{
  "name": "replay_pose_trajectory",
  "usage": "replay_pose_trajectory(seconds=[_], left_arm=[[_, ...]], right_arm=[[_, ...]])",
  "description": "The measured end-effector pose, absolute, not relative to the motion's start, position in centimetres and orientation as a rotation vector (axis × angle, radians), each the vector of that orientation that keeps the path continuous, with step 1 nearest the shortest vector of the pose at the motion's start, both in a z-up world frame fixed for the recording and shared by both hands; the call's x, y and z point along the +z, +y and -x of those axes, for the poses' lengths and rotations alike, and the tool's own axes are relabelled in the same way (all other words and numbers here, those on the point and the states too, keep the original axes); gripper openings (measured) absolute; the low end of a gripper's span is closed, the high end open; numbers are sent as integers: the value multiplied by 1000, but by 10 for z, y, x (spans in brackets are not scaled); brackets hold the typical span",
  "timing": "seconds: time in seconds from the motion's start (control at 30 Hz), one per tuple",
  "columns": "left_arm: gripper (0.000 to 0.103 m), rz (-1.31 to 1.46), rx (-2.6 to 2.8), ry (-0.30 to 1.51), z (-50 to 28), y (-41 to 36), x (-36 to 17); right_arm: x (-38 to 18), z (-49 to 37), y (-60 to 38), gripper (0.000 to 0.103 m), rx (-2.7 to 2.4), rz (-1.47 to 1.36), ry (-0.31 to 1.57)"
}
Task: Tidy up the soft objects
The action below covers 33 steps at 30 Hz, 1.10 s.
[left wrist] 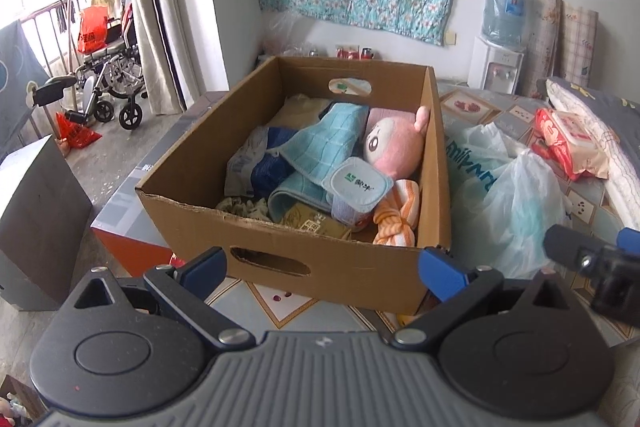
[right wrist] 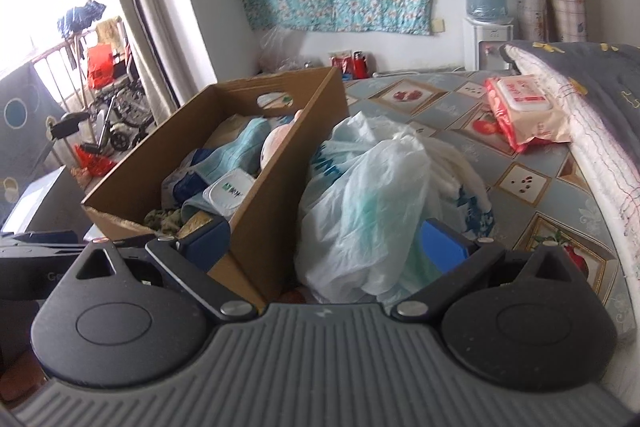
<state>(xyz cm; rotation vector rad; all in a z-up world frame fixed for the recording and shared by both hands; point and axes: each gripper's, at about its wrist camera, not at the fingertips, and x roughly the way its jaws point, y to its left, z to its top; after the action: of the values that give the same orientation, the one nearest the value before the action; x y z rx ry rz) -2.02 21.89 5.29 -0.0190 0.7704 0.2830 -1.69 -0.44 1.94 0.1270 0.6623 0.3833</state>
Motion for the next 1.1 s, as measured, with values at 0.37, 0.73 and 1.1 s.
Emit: replay_pose_trajectory(seconds=[0.37,0.73,1.1], left_arm=[[103,14,301,800,18,224,49],[102,7,313,802,18,229,47],[102,14,317,811,18,231,45]], right_arm=[[7,7,9,102,380,-71,709],[6,6,16,102,380,-45,710],[4,3,18,102,384,-41,723]])
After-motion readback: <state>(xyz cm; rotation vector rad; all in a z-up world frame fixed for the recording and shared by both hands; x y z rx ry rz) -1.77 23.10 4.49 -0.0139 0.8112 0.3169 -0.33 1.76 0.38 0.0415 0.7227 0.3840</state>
